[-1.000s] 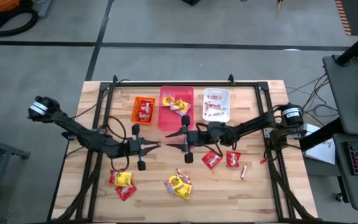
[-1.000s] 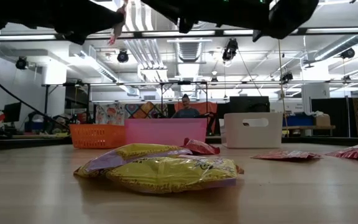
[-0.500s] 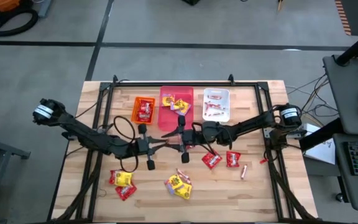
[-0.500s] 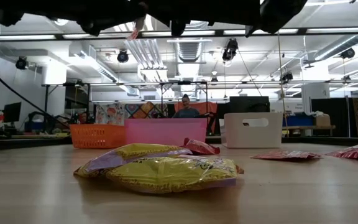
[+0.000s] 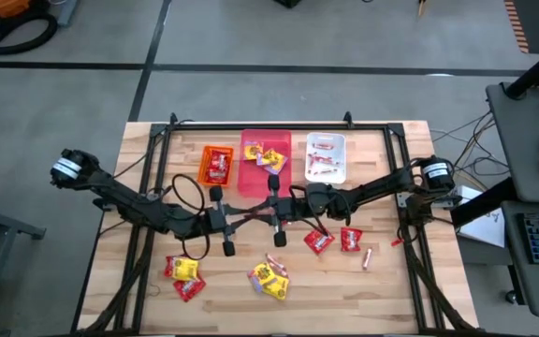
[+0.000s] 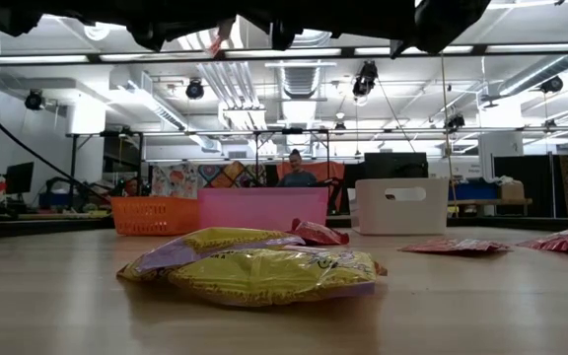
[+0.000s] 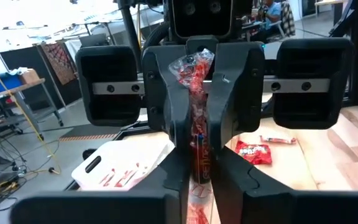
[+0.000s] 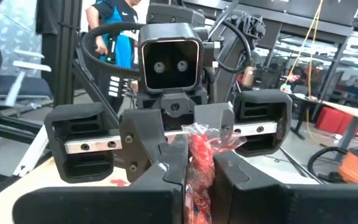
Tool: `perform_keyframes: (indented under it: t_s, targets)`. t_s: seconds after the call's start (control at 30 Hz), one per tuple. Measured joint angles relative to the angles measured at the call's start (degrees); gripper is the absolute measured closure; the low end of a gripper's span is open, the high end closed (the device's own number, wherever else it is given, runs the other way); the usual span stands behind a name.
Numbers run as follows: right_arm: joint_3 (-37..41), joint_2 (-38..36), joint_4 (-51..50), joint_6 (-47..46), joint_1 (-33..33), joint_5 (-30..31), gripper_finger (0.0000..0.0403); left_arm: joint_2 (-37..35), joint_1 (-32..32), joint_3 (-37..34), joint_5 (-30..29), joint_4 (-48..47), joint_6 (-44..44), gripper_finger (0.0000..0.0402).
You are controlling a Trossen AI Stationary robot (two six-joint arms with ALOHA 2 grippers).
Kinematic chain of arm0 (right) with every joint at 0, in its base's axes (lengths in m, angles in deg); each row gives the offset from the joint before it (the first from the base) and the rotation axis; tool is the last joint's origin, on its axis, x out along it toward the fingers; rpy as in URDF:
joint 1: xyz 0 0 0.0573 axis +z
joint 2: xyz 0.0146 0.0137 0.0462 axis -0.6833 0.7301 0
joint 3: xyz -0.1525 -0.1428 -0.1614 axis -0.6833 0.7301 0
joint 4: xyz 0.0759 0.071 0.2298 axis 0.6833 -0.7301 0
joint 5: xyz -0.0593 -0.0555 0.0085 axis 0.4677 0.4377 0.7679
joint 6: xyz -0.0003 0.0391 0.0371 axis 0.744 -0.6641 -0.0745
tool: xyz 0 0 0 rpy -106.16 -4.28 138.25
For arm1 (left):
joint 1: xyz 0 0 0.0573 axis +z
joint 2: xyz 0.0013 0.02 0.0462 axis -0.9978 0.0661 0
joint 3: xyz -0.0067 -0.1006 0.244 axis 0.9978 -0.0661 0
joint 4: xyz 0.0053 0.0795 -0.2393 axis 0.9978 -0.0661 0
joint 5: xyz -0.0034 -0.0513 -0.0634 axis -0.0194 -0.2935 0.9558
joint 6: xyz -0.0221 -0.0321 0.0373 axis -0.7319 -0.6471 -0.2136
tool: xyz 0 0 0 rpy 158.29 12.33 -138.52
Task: Organize candy in baskets
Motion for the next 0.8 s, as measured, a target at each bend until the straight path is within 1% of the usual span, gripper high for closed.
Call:
perform_keyframes:
  t_s: [0.3, 0.37, 0.43, 0.5, 0.57, 0.7, 0.73, 0.8]
  targets:
    - [0.0, -0.4, -0.3, -4.3, -0.5, 0.0, 0.0379, -0.4, 0.0, 0.0, -0.5, -0.6, -0.3, 0.0291]
    - [0.0, -1.2, -1.3, -5.1, -1.3, 0.0, 0.0379, -0.7, 0.0, 0.0, -2.6, -2.0, -0.5, 0.0281]
    - [0.0, -2.8, -5.1, -5.2, -2.4, 1.6, 0.0379, -1.3, 0.0, 0.0, -5.7, -4.7, -2.1, 0.0274]
    - [0.0, -5.1, -11.9, -5.1, -3.5, 6.2, 0.0379, -2.1, 0.0, -0.1, -7.9, -7.4, -5.1, 0.0271]
    - [0.0, -8.0, -20.7, -4.6, -5.1, 12.5, 0.0379, -3.1, 0.0, -0.1, -8.7, -10.7, -8.1, 0.027]
    - [-0.1, -12.6, -42.2, -6.1, -10.4, 29.2, 0.0379, -4.8, 0.0, -0.1, -8.8, -16.5, -14.1, 0.027]
    - [-0.1, -13.2, -47.5, -8.0, -12.2, 31.6, 0.0379, -5.1, 0.0, -0.1, -8.8, -17.4, -15.0, 0.027]
    - [-0.1, -14.0, -58.2, -13.7, -16.3, 32.5, 0.0379, -5.6, 0.0, -0.1, -8.8, -19.1, -16.5, 0.027]
